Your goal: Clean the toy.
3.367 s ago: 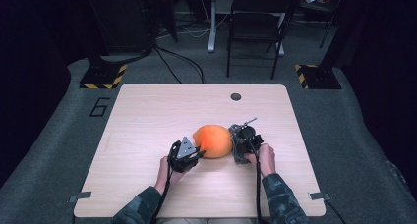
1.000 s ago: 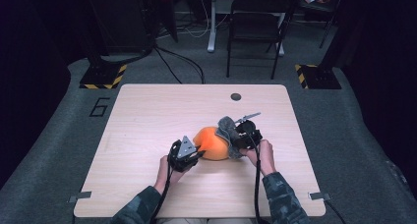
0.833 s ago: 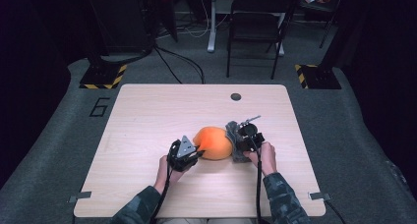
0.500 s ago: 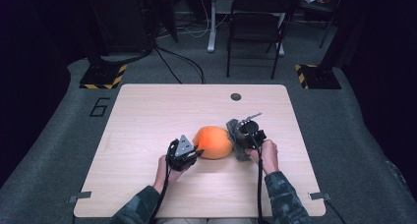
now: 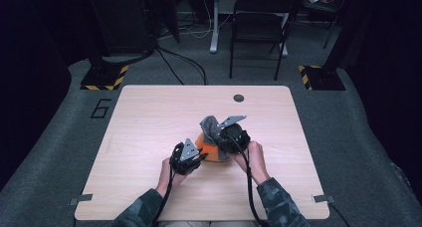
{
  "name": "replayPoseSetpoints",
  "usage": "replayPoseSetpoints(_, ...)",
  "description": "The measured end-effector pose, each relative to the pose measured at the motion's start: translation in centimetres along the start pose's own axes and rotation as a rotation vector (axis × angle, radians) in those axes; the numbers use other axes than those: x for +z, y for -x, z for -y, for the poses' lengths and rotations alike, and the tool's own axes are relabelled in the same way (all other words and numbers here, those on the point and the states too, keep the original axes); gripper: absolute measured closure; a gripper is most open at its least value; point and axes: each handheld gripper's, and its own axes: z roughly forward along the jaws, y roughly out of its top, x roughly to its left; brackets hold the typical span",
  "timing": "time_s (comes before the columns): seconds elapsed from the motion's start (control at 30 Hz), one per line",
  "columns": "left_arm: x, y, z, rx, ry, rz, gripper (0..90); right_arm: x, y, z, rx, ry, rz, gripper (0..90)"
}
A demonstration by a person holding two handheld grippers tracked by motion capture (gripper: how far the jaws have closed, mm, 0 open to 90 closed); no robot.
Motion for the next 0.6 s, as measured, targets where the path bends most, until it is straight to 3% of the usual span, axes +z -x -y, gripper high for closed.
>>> replayPoseSetpoints(0.13, 0.1, 0.0, 0.0, 0.002, -0.001, 0.005, 77.1, 0.6, 0.9, 0.6, 0.032, -0.020, 0.016, 72.4)
replayPoseSetpoints(0.27, 0.1, -0.1, 0.1, -0.010, 0.000, 0.010, 77.1, 0.8, 1.8, 1.1, 0.021, -0.063, 0.097, 72.4)
replayPoseSetpoints(0.33, 0.1, -0.1, 0.1, -0.009, 0.001, 0.011, 77.1, 1.1, 2.7, 1.6, 0.071, -0.071, 0.077, 72.4)
replayPoseSetpoints(0.6, 0.1, -0.2, 0.1, -0.014, 0.001, 0.010, 77.0, 1.5, 4.5, 2.5, 0.117, -0.107, 0.053, 72.3)
